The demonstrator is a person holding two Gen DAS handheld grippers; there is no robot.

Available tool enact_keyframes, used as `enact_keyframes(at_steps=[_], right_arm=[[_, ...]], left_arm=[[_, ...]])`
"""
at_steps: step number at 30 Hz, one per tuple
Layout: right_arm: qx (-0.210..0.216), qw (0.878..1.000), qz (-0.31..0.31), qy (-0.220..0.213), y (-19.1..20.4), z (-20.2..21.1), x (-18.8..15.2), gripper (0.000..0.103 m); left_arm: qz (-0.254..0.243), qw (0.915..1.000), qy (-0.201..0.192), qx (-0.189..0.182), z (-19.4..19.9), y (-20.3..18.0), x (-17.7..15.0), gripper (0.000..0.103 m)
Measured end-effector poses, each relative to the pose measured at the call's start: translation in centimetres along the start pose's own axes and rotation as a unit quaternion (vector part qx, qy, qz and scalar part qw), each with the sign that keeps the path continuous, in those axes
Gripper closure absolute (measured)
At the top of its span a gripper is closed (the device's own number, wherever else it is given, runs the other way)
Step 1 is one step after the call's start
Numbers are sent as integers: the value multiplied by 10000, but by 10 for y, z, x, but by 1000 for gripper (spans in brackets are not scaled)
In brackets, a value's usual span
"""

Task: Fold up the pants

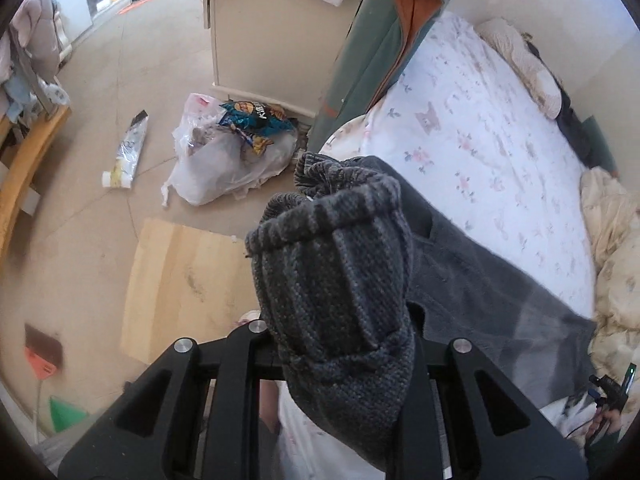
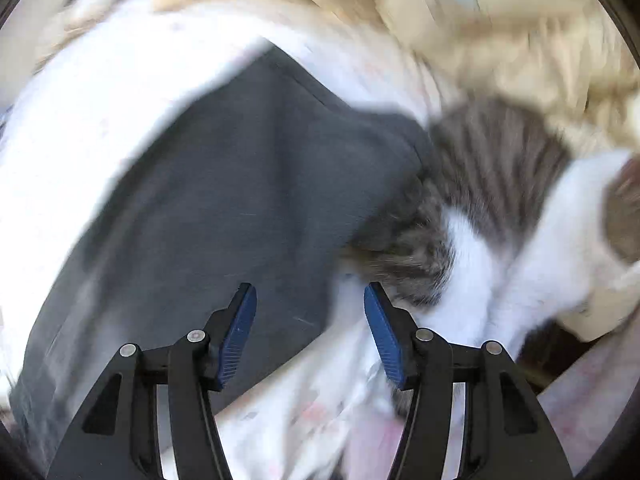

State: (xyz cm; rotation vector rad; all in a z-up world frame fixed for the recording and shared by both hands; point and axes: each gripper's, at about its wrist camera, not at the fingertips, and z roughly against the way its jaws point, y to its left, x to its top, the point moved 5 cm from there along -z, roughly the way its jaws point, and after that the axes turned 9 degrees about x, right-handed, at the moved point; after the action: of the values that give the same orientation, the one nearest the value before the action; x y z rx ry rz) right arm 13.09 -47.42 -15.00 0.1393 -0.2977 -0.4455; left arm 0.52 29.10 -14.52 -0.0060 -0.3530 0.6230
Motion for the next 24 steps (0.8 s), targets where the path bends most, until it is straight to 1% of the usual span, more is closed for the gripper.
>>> enact_keyframes(at_steps=[1, 2, 3, 4, 6, 7, 8, 9, 10, 11, 12, 13, 15, 18, 19, 21, 22, 24], right_arm=[[228, 9993, 295, -52, 24, 9, -7, 44], [612, 9961, 633, -69, 57, 16, -19, 44], [1034, 9906, 895, -55, 91, 19, -34, 44], [1348, 9853, 1054, -26, 117, 20, -46, 43], [1984, 9690, 1467, 153, 187, 10, -87, 43], [2199, 9620, 1599, 262, 211, 4, -104, 43], [2502, 9501, 1812, 441, 245, -6, -128, 48], [2727, 9389, 2010, 604, 271, -15, -146, 55], [2897, 9267, 2255, 799, 300, -25, -170, 77], [2968, 9165, 2503, 961, 328, -36, -194, 83], [3040, 9097, 2628, 1047, 347, -44, -208, 83], [3124, 9027, 2728, 1147, 366, -51, -226, 86], [3306, 8928, 2712, 1418, 395, -64, -258, 88], [3420, 8784, 2832, 1771, 415, -80, -299, 89], [3327, 8772, 2866, 1940, 418, -90, -315, 90], [3115, 8823, 2802, 2143, 412, -115, -328, 91], [3115, 8851, 2716, 2139, 408, -123, -329, 94], [3140, 8893, 2550, 2134, 403, -127, -325, 103]], left_arm=[[0, 10000, -17, -15, 0, 0, 1, 86], [-38, 10000, -35, 6, 1, -3, 2, 86], [-111, 9999, -58, 51, 1, -5, 2, 86], [-221, 9997, -83, 119, 1, -7, 2, 86], [-371, 9990, -108, 203, 0, -11, 1, 86], [-431, 9987, -116, 234, -1, -12, 0, 86], [-447, 9986, -120, 246, -2, -12, 0, 86], [-455, 9986, -125, 252, -2, -13, 0, 86], [-472, 9985, -131, 259, -2, -13, 0, 86], [-498, 9983, -144, 274, -1, -14, -1, 86], [-532, 9980, -155, 293, -1, -16, -1, 86], [-633, 9973, -187, 314, 0, -20, -2, 86], [-863, 9953, -290, 329, 5, -26, -4, 86], [-1214, 9910, -480, 311, 12, -38, -8, 86], [-1353, 9893, -504, 233, 13, -44, -10, 86], [-1616, 9861, -391, -9, 12, -59, -18, 87], [-1776, 9834, -374, -21, 12, -68, -22, 87], [-1965, 9788, -581, 48, 19, -79, -22, 87]])
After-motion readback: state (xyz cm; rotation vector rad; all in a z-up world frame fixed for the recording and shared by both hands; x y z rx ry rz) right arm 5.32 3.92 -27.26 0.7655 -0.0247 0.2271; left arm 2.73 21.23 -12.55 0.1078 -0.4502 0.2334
